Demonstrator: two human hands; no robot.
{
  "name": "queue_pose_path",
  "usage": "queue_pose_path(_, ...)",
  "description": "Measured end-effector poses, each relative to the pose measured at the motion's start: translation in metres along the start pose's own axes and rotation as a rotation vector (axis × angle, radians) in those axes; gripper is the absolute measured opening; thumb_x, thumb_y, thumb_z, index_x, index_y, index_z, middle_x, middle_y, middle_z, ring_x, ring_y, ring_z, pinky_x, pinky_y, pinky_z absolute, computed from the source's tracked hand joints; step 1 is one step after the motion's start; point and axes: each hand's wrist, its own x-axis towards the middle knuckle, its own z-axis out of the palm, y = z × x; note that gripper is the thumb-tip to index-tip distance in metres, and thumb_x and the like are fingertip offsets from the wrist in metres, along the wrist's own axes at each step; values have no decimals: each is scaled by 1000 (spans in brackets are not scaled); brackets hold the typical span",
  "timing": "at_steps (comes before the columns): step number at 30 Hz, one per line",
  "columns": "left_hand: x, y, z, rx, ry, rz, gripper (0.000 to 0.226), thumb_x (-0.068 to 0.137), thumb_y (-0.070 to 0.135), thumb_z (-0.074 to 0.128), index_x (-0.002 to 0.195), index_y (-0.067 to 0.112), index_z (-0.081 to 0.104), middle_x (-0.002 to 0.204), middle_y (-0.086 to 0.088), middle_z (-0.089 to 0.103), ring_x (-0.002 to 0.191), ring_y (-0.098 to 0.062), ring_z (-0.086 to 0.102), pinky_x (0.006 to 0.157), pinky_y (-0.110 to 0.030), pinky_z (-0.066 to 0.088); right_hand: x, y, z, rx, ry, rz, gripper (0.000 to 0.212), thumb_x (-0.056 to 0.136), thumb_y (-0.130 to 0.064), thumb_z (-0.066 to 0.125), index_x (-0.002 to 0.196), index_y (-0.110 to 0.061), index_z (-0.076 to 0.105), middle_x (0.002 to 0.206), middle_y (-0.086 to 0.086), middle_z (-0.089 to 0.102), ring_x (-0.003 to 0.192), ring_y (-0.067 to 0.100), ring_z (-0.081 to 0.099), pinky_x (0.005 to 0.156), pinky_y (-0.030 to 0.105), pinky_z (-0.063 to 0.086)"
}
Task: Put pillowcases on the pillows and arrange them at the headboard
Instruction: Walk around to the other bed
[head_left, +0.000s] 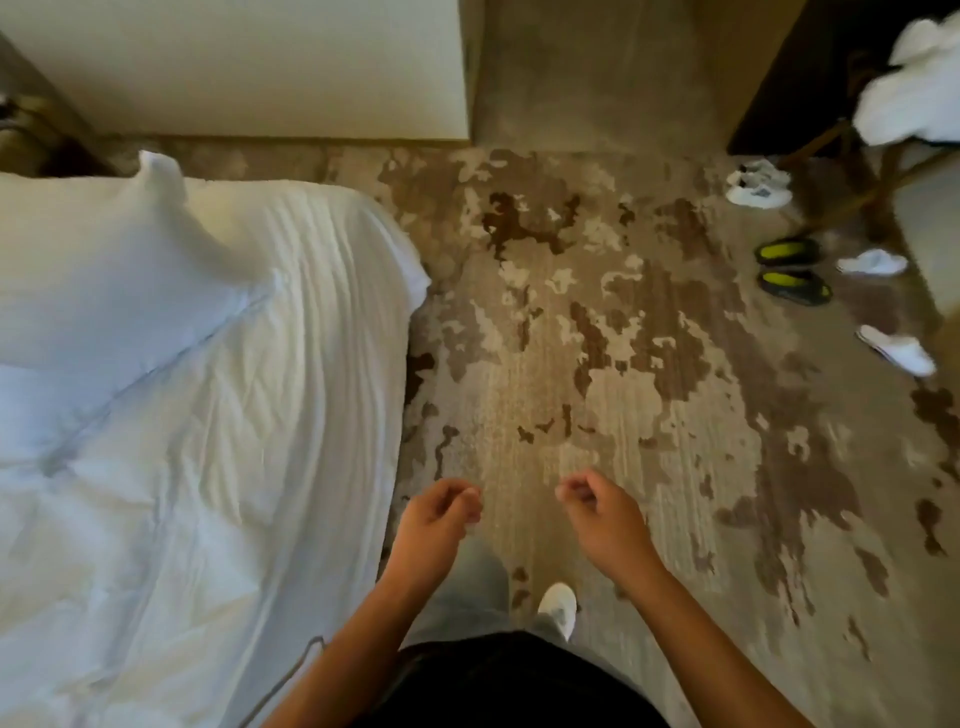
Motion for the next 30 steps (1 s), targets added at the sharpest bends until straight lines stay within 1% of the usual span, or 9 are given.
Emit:
queue_pose_path(2, 36, 12, -6, -28, 86, -25, 16, 95, 39, 57, 91, 39, 72, 91, 4, 76, 87, -12, 73, 85, -45, 60, 62, -42, -13, -30, -68, -69, 12, 103, -37, 61, 109, -30, 69, 100, -14, 69, 92, 2, 65, 74, 18, 50)
queue_pose_path(6, 127, 43, -15, -110, 186, -100, 25, 84, 60, 53, 92, 45, 71, 92, 6, 77, 84, -11, 74, 82, -39, 61, 185, -113, -28, -79, -129, -161, 12, 102, -36, 63, 108, -28, 70, 100, -14, 70, 94, 0, 65, 77, 16, 50)
queue_pose_path(7, 154, 54, -17, -132, 193, -107, 24, 84, 60, 54, 92, 45, 71, 91, 6, 77, 84, -11, 74, 81, -37, 61, 214, -129, -30, -98, -144, -173, 13, 102, -37, 63, 107, -29, 71, 100, -15, 70, 93, -1, 65, 76, 15, 49)
queue_pose_path(11, 275, 110, -31, -194, 179, -134, 17, 98, 36, 58, 94, 31, 73, 88, 6, 77, 83, -10, 73, 80, -37, 61, 317, -184, -45, -128, -183, -182, 11, 101, -39, 64, 108, -33, 70, 100, -16, 69, 91, -8, 63, 70, 8, 48)
queue_pose_path(15, 387, 189, -46, -243, 142, -133, 16, 100, 28, 58, 97, 20, 72, 87, 2, 77, 86, -16, 73, 77, -33, 59, 404, -227, -70, -163, -172, -149, 8, 102, -38, 63, 106, -38, 69, 101, -17, 70, 93, -7, 63, 77, 15, 50)
queue_pose_path(18, 463, 254, -58, -243, 112, -93, 18, 100, 29, 57, 98, 19, 72, 88, 1, 77, 86, -13, 73, 83, -38, 59, 473, -258, -86, -191, -152, -95, 7, 102, -35, 63, 103, -37, 69, 98, -15, 70, 90, -3, 65, 79, 22, 53)
queue_pose_path(22, 565, 324, -80, -243, 103, -7, 21, 97, 36, 57, 97, 22, 72, 90, 0, 77, 88, -15, 73, 87, -43, 60, 578, -300, -97, -214, -134, -81, 9, 101, -32, 66, 96, -39, 69, 89, -16, 72, 85, -6, 66, 73, 21, 53)
queue_pose_path(26, 670, 373, -114, -233, 185, 44, 28, 87, 52, 56, 93, 30, 73, 90, 3, 76, 88, -16, 73, 86, -43, 60, 697, -357, -95, -237, -192, -114, 10, 101, -34, 64, 94, -40, 68, 90, -29, 71, 86, -10, 66, 63, 8, 50)
queue_pose_path(30, 760, 412, -156, -218, 319, -32, 22, 96, 42, 57, 96, 27, 73, 89, 2, 77, 85, -21, 72, 86, -50, 59, 819, -435, -81, -282, -302, -170, 11, 101, -35, 63, 93, -40, 67, 90, -17, 71, 85, -2, 66, 68, 13, 48)
